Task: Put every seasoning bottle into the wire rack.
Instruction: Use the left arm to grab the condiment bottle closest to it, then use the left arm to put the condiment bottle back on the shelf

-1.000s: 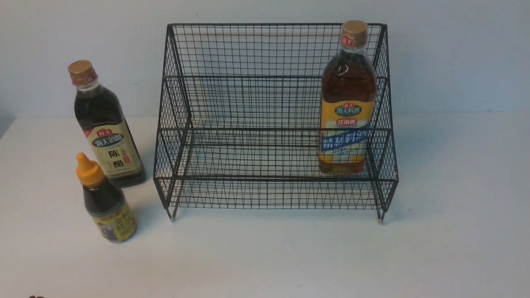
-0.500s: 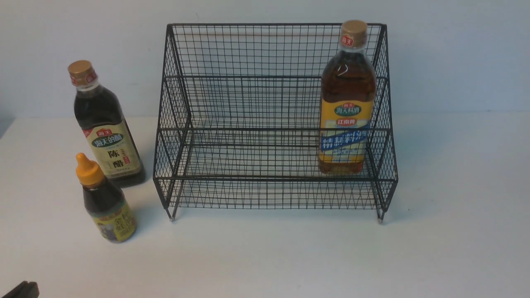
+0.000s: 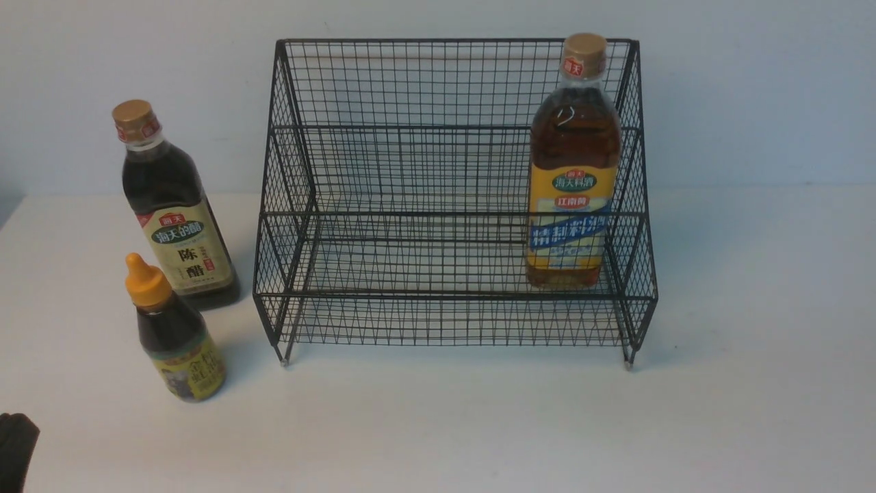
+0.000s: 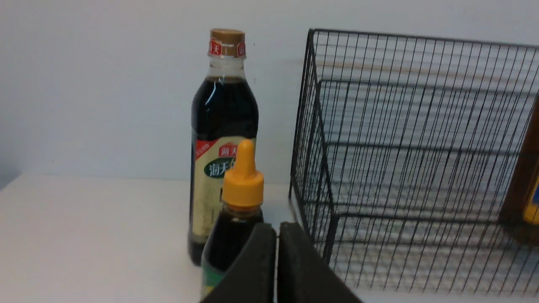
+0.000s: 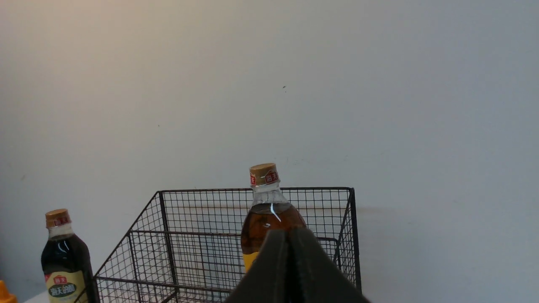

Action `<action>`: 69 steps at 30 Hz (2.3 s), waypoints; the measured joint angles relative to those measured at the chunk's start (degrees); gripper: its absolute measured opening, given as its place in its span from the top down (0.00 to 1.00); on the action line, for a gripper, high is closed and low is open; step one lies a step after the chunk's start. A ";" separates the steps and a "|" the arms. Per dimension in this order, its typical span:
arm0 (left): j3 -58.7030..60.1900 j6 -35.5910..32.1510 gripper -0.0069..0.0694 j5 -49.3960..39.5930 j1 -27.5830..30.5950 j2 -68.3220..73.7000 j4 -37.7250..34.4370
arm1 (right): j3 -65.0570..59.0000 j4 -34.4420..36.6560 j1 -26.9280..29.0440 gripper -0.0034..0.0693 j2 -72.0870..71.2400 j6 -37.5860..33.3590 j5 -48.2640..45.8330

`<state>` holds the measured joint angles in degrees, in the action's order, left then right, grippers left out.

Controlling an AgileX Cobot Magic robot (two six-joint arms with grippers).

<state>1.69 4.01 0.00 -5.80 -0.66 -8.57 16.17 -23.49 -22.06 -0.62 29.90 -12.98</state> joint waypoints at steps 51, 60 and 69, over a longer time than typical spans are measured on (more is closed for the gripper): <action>-21.16 -2.08 0.42 54.54 -0.02 90.23 0.03 | -0.06 -3.31 0.00 0.97 0.00 0.07 -0.93; -20.85 0.96 0.55 49.95 -0.02 84.11 8.57 | -0.06 -3.31 0.00 0.97 0.00 0.07 -1.76; -30.18 2.84 0.55 26.03 -0.62 64.13 13.85 | -0.06 -3.31 0.00 0.97 0.00 0.07 -2.18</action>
<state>-28.49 6.85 26.03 -6.42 63.47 5.28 16.11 -26.80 -22.06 -0.62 29.96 -15.15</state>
